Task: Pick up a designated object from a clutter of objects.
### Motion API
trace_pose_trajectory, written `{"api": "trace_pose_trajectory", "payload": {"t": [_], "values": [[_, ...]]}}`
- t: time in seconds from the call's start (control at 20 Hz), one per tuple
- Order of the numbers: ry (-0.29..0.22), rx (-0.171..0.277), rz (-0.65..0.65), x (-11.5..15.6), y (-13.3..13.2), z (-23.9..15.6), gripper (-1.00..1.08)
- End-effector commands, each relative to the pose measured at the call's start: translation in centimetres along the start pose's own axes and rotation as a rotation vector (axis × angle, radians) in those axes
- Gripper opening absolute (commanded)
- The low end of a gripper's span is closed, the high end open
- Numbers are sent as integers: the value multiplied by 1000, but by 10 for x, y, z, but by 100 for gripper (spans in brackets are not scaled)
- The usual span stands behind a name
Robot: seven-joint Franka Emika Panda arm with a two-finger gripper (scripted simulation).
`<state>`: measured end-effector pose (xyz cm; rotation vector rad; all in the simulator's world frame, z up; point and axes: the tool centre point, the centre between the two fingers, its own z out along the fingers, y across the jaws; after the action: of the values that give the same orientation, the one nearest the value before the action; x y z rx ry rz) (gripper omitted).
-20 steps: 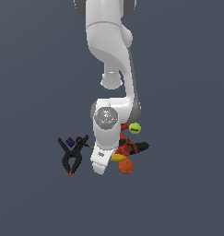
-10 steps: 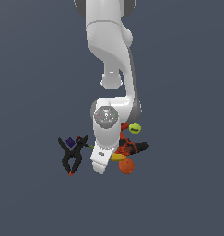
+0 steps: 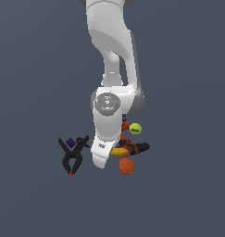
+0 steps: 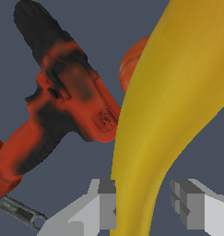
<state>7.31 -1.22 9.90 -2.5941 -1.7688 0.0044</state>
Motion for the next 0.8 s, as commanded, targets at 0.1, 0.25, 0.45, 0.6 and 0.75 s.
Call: {"api": "trace_pose_trajectory", "payload": {"t": [0.1, 0.25, 0.45, 0.6, 0.75], "values": [[0, -3, 0, -2, -10, -36, -100], [0, -3, 0, -3, -19, -66, -100], [0, -3, 0, -6, -31, -108, -100], [0, -3, -1, -7, -42, -143, -100], [1, -3, -1, -8, -52, -179, -100]]}}
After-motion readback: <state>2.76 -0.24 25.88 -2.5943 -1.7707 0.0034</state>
